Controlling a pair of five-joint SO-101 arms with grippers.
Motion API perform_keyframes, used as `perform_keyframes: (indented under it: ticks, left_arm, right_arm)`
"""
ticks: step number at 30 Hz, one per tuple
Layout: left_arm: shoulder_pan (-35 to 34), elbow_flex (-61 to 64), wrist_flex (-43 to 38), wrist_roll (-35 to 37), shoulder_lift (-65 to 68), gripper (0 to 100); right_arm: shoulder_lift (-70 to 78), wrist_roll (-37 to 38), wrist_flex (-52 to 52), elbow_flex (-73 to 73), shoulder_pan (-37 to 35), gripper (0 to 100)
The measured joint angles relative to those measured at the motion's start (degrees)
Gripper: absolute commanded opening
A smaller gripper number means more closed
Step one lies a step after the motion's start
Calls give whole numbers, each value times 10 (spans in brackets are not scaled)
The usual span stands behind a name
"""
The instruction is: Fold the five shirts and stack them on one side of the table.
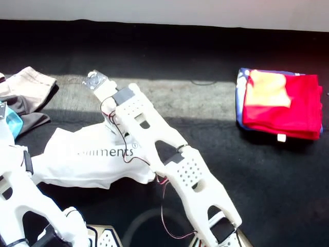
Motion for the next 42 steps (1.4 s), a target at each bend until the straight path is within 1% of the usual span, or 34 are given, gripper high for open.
perform_keyframes:
  ticks: [7,11,14,16,18,23,27,30,36,39,42]
  left_arm:
    - [0,0,-3,0,0,9]
    - [3,0,-24,0,0,9]
    - [51,-9,-26,0,1,9]
    - [105,-22,-26,7,1,9]
    - [168,-47,-26,40,1,9]
    - [323,-156,-26,91,1,9]
    - [400,-250,-26,103,1,9]
    - [433,-318,-26,103,1,9]
    - [448,-429,-23,103,1,9]
    - [449,-479,3,103,1,9]
    - [449,-495,41,103,0,9]
  right_arm:
    - [11,4,10,-16,4,5]
    - [7,4,10,-16,40,5]
    - [-23,4,15,-15,91,5]
    - [-62,4,24,-15,130,5]
    - [-105,4,33,-15,166,5]
    - [-192,4,37,-15,246,5]
    - [-254,4,37,-18,303,5]
    - [-291,4,38,-40,339,5]
    - [-353,4,38,-116,392,5]
    - [-382,5,52,-125,400,5]
    - [-402,6,99,-127,401,5]
